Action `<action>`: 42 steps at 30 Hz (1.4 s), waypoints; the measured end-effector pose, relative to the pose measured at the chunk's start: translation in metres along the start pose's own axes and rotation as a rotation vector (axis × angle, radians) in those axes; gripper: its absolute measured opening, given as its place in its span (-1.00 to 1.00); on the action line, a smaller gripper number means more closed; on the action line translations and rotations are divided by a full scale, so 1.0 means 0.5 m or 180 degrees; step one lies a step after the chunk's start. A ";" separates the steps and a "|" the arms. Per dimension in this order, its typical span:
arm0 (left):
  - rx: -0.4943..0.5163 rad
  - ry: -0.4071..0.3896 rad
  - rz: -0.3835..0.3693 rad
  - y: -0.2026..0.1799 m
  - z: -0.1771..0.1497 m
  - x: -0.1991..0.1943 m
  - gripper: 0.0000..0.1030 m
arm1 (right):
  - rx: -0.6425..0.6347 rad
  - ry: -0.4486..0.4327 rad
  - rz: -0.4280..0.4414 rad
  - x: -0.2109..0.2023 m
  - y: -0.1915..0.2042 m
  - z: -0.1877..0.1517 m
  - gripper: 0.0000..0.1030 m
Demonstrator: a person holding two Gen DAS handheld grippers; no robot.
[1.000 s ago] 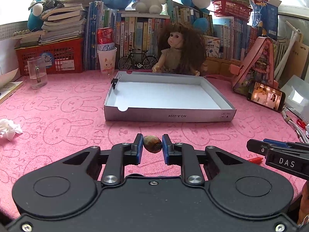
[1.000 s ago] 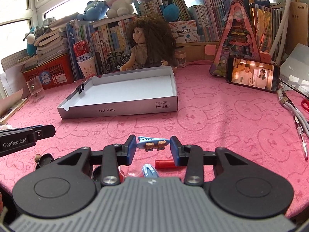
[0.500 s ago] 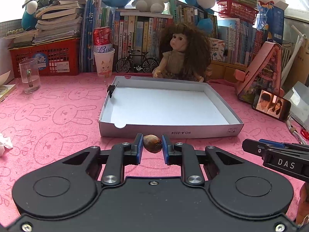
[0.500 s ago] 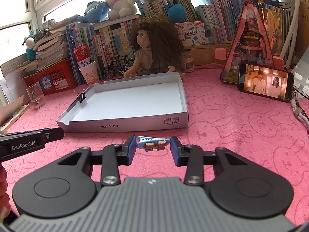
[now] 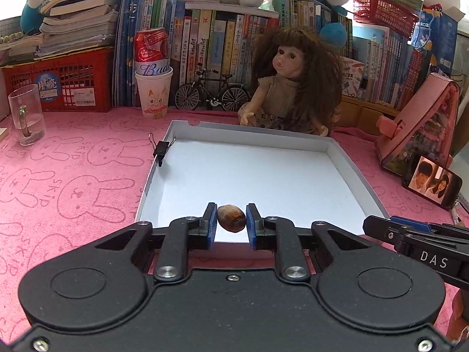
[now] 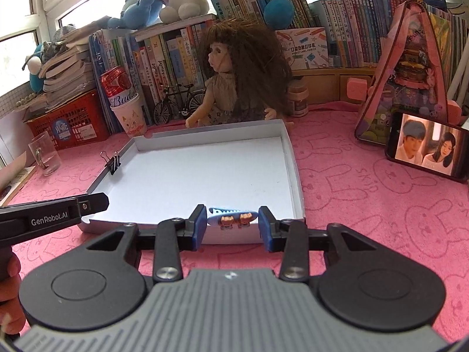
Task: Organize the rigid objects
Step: 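Carry the hazelnut and toy car over the white tray with both tools, then open both tools to drop the hazelnut and toy car into the tray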
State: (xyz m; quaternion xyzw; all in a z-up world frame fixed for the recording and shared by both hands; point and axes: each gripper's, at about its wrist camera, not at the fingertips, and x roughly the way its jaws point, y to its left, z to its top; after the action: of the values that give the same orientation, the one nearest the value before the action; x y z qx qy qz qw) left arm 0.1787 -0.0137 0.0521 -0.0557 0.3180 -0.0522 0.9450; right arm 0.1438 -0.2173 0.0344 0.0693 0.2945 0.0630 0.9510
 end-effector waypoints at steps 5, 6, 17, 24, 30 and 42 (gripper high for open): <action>-0.0031 0.0188 -0.0009 0.005 0.028 0.059 -0.62 | 0.0047 0.0225 0.0034 0.051 -0.009 0.038 -0.16; -0.0027 0.0258 -0.0022 0.006 0.034 0.074 -0.62 | 0.0055 0.0291 0.0047 0.062 -0.011 0.044 -0.16; -0.0009 0.0821 -0.0056 0.005 0.065 0.185 -0.62 | 0.0177 0.0869 0.0044 0.172 -0.025 0.089 -0.15; 0.0033 0.0822 -0.0005 -0.001 0.062 0.204 -0.62 | 0.0087 0.0948 -0.0060 0.195 -0.016 0.086 -0.15; 0.0126 0.0727 0.0017 -0.014 0.055 0.206 -0.61 | 0.0083 0.0932 -0.0053 0.199 -0.017 0.082 -0.15; 0.0231 0.0408 0.0025 -0.017 0.059 0.143 0.31 | 0.0007 0.0563 -0.0011 0.141 -0.021 0.083 0.39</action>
State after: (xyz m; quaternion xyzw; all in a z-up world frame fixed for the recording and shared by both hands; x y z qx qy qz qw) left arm 0.2529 -0.0295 0.0340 -0.0166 0.3760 -0.0635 0.9243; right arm 0.2259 -0.2203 0.0277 0.0641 0.3775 0.0669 0.9214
